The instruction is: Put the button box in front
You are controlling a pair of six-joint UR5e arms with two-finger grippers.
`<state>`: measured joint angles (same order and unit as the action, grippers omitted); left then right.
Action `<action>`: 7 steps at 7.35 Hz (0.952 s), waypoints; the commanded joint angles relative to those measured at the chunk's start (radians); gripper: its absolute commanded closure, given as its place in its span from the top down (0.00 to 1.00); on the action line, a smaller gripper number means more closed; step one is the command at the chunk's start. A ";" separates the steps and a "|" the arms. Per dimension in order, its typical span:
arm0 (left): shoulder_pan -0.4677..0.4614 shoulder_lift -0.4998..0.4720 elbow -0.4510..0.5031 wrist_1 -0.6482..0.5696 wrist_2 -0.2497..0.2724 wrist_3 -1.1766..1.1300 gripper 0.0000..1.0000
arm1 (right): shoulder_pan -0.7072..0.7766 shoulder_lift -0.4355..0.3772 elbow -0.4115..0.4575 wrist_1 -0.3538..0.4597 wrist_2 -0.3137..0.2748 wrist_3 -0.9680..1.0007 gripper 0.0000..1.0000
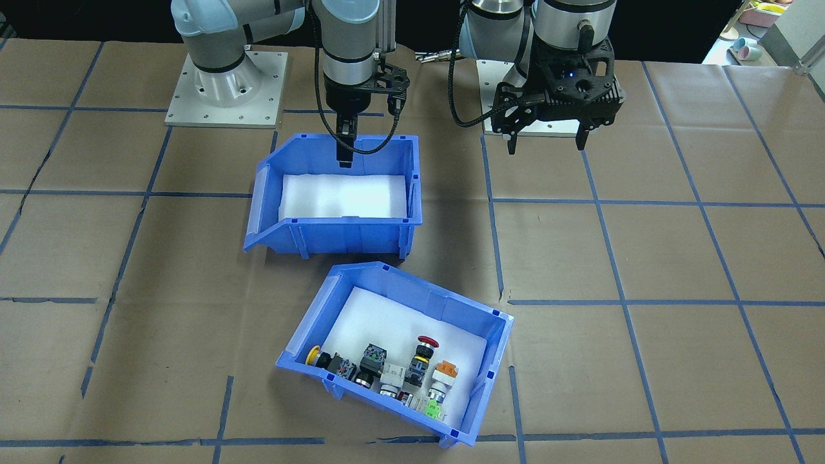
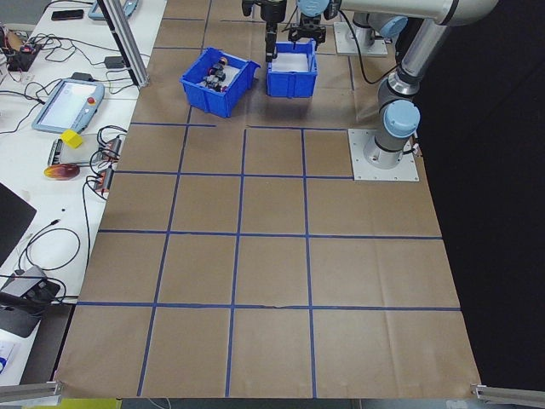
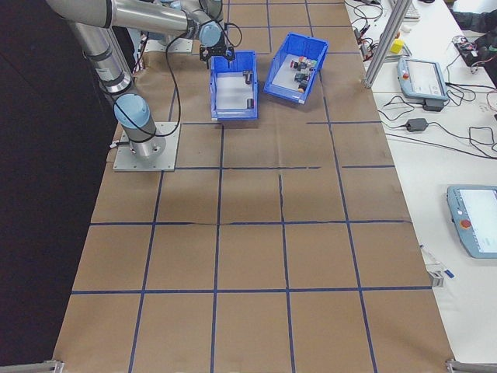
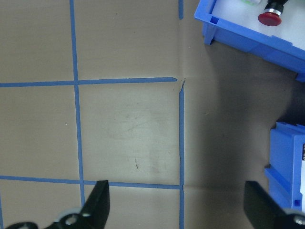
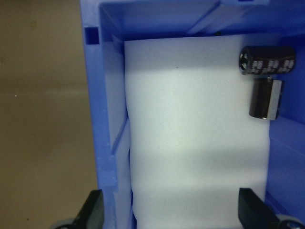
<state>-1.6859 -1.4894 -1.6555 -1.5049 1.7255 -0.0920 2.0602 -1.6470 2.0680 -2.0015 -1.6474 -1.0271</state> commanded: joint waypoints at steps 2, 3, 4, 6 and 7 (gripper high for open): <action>0.000 -0.005 0.009 0.002 -0.007 -0.017 0.99 | -0.252 -0.114 -0.029 0.038 0.003 0.010 1.00; 0.000 -0.006 0.008 0.000 -0.015 -0.018 0.99 | -0.350 -0.132 -0.034 0.038 0.012 0.013 1.00; 0.000 -0.006 0.002 -0.014 -0.053 -0.015 0.99 | -0.438 -0.132 -0.057 0.038 0.012 0.039 1.00; -0.005 0.011 0.008 -0.113 -0.078 -0.005 0.99 | -0.511 -0.125 -0.130 0.091 0.015 0.222 1.00; -0.005 0.011 0.019 -0.167 -0.093 -0.014 1.00 | -0.515 -0.104 -0.176 0.127 0.017 0.390 1.00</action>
<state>-1.6892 -1.4831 -1.6461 -1.5987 1.6506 -0.0989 1.5658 -1.7683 1.9440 -1.9181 -1.6326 -0.8063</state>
